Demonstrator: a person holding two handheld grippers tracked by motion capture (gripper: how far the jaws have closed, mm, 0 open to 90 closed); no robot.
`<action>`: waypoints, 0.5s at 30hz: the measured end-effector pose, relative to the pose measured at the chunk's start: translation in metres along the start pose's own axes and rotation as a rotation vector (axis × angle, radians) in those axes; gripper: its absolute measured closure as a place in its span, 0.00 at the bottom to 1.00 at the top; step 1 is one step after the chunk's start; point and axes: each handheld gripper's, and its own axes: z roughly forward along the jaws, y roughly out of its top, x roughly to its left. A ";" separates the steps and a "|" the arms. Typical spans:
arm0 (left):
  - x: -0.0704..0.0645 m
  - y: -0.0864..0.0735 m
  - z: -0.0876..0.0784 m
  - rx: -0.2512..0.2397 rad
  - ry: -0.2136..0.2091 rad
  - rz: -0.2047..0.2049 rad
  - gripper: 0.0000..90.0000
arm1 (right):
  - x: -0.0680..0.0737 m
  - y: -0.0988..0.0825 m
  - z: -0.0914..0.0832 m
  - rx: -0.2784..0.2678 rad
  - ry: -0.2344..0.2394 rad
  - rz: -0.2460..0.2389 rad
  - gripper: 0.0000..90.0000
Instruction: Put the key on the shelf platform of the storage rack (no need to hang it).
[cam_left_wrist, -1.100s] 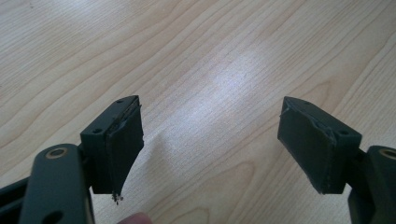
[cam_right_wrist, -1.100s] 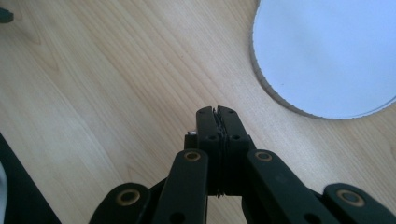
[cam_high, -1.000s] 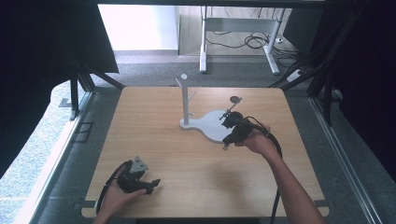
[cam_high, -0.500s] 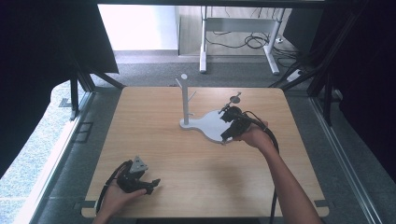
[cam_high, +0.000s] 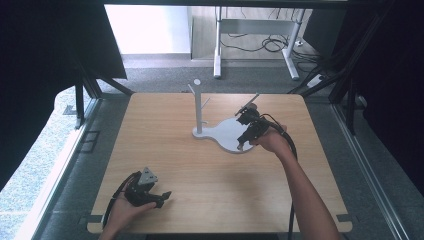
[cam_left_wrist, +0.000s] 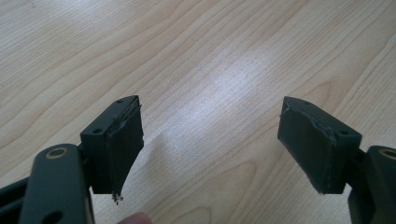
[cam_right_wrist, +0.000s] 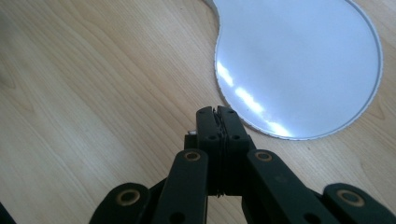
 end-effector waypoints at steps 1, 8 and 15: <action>0.000 0.000 0.000 0.000 0.000 0.000 0.25 | 0.000 0.001 0.000 0.000 -0.003 -0.002 1.00; 0.000 0.000 0.000 0.001 0.000 0.007 0.25 | -0.003 0.004 -0.001 -0.001 -0.014 -0.001 1.00; 0.000 0.000 0.000 0.000 0.000 0.008 0.25 | -0.005 0.007 0.001 0.004 -0.017 0.012 1.00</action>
